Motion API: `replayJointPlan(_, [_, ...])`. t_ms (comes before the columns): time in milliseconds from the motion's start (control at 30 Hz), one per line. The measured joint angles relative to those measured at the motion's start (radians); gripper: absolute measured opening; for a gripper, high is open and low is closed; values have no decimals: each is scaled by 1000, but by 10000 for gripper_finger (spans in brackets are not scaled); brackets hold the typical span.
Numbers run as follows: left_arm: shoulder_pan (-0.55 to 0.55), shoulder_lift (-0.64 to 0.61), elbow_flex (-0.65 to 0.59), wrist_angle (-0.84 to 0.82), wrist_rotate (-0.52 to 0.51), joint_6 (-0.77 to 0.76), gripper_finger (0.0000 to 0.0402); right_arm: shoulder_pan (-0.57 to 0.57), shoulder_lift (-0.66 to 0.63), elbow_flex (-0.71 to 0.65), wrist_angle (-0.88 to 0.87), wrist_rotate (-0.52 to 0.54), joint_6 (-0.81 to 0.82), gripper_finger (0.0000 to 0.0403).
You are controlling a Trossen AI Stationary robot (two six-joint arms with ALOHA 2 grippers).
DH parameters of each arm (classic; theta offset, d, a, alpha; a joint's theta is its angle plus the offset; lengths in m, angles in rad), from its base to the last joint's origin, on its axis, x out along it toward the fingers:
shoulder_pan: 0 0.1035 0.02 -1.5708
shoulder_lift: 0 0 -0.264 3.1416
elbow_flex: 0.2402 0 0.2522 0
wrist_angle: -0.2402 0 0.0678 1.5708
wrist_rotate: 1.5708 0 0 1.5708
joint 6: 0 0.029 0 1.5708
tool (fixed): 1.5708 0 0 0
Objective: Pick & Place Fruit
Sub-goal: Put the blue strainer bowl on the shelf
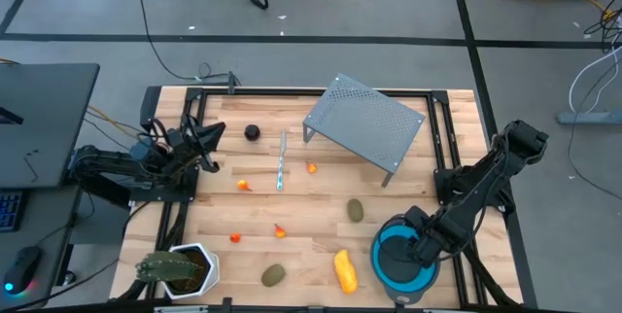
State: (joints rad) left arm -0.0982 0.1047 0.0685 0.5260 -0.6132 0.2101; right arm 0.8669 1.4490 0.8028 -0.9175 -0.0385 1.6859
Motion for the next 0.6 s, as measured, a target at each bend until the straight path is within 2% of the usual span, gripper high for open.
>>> replayJointPlan(233, [0, 0, 0, 2, 0, -13, 32, 0, 0, 10, 15, -19, -19, 206])
replayJointPlan(600, [0, 0, 0, 2, 0, -10, 32, 0, -2, 10, 47, -15, -14, 64])
